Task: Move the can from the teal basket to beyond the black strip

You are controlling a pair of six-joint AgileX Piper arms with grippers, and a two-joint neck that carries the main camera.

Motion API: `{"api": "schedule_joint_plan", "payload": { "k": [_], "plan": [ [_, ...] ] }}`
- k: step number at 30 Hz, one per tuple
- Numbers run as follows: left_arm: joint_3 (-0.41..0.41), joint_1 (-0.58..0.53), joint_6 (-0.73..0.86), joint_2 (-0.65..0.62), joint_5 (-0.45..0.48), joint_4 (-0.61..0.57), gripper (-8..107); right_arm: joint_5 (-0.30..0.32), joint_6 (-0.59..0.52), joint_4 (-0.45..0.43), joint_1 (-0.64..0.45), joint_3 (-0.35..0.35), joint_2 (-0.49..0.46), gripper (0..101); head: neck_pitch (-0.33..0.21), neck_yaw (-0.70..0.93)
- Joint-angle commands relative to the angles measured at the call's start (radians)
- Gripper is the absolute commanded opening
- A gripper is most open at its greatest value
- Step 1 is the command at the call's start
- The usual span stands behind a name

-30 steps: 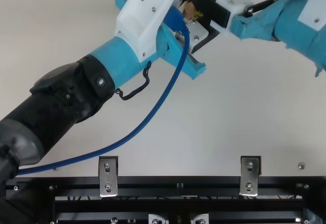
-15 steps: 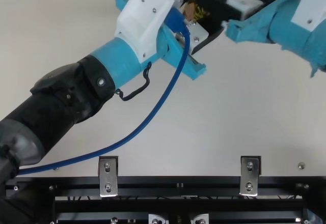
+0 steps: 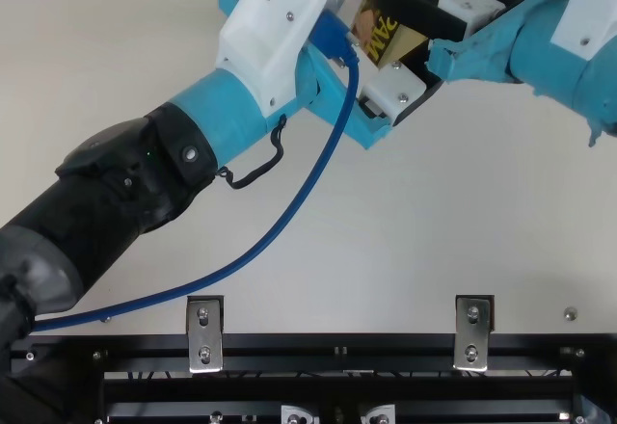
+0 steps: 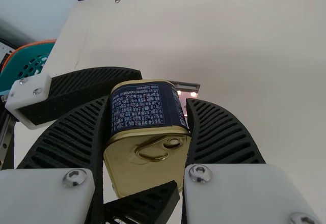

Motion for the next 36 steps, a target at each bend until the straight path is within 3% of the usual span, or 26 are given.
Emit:
{"api": "schedule_joint_plan", "payload": {
  "k": [1,10,26,31,36],
  "plan": [
    [0.0,0.0,0.0,0.0,0.0,0.0,90,0.0,0.0,0.0,0.0,0.0,0.0,0,-0.018,-0.006],
    [0.014,-0.018,0.051,0.003,0.026,-0.03,90,0.0,0.0,0.0,0.0,0.0,0.0,0,-0.018,-0.006],
    [0.104,-0.061,0.102,-0.018,0.268,0.024,90,0.0,0.0,0.0,0.0,0.0,0.0,0,-0.018,-0.006],
    [0.135,-0.013,0.178,-0.074,0.335,-0.059,90,0.0,0.0,0.0,0.0,0.0,0.0,0,-0.018,-0.006],
    [0.162,0.116,0.278,-0.181,0.371,-0.176,90,0.0,0.0,0.0,0.0,0.0,0.0,0,-0.018,-0.006]
  ]
}}
